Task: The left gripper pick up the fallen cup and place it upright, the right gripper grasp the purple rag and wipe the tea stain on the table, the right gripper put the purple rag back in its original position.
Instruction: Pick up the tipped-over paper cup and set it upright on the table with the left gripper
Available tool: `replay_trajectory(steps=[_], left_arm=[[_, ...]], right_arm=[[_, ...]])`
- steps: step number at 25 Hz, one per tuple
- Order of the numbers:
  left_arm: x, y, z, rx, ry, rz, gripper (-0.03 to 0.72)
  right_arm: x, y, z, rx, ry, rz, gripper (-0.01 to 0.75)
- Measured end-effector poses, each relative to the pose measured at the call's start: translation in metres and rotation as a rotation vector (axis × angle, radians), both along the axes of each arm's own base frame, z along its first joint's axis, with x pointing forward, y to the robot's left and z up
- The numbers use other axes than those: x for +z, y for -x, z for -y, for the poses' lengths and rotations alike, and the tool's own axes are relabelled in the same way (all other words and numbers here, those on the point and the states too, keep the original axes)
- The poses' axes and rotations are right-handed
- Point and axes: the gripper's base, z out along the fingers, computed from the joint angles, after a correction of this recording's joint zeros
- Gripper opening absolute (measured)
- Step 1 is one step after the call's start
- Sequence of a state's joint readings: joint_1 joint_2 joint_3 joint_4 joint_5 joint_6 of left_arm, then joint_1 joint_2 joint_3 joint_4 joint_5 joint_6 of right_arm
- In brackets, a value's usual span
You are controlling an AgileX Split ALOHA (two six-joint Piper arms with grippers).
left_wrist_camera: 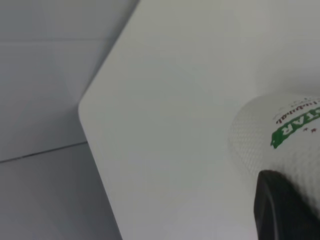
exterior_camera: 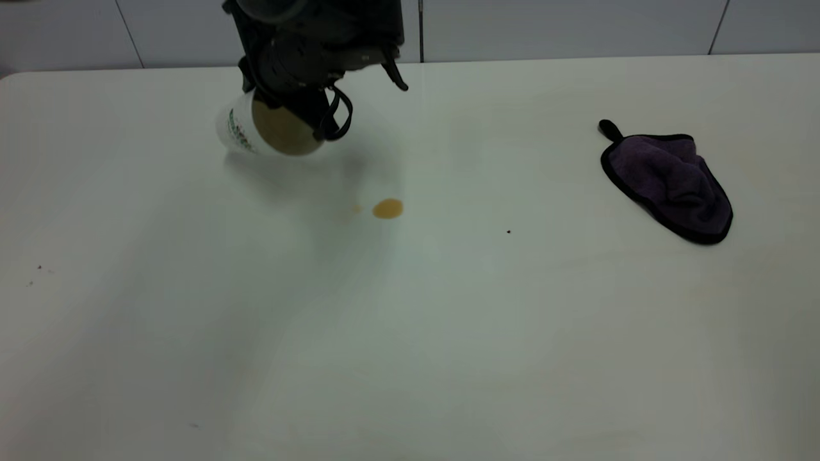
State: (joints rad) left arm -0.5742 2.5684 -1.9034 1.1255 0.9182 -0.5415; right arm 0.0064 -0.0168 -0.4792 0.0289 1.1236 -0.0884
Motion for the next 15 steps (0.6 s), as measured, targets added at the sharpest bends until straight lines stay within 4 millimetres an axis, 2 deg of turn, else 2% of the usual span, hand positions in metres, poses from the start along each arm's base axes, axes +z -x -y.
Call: replay_trajectory(steps=[4,6,8,15], left_arm=[[0.069,-0.005,-0.011,-0.006,0.148,0.003,-0.017],[0.091,-0.007,-0.026,0.02,0.273,-0.039,-0.017],[0.1,-0.009,-0.041,0.037,0.376,-0.102,-0.017],[0.089,-0.021,-0.102,0.16,0.706,-0.279,-0.017]], right_arm=[[0.0,0.0,0.0,0.0,0.0,0.0,0.239],[0.0,0.0,0.0,0.0,0.0,0.0,0.239],[0.0,0.0,0.0,0.0,0.0,0.0,0.239],[0.0,0.0,0.0,0.0,0.0,0.0,0.239]])
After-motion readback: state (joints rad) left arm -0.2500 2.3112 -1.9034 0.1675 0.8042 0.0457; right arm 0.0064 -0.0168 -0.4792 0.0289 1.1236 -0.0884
